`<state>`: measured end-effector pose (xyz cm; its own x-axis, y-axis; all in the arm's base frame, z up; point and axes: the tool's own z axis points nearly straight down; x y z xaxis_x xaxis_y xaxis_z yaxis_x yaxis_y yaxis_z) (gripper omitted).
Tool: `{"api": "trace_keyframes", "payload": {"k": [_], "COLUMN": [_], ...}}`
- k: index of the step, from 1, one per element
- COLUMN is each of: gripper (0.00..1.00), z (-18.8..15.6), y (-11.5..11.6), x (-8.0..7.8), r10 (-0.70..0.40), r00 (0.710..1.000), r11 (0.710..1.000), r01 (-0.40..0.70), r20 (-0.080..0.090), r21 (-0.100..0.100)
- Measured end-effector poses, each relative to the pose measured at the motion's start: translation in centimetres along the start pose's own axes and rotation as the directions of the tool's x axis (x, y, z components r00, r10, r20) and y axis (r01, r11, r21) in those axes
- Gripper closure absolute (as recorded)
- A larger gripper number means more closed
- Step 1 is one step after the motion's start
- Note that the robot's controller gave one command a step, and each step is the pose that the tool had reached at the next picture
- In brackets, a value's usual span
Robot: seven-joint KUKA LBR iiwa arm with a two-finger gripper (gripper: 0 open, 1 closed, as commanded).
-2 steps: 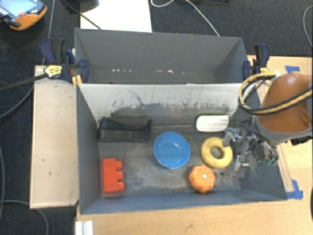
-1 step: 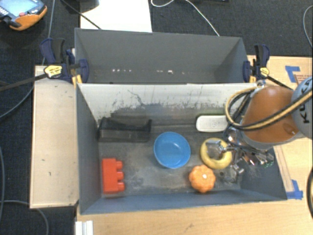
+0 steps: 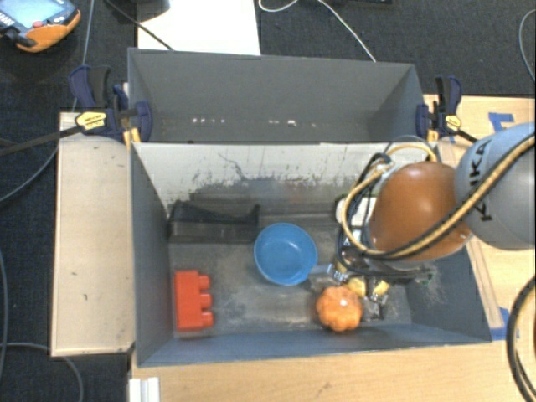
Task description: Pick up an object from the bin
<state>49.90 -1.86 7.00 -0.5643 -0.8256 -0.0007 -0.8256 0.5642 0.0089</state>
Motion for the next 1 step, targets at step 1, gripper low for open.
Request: {"api": "trace_keyframes", "payload": {"k": [1], "gripper": [1.00], "z": [-0.05], "y": [-0.17], "x": [0.17], "r10": [0.000], "r00": [1.000], "r11": [1.000], "r01": [0.000], "r20": [-0.001], "r21": [0.003]}}
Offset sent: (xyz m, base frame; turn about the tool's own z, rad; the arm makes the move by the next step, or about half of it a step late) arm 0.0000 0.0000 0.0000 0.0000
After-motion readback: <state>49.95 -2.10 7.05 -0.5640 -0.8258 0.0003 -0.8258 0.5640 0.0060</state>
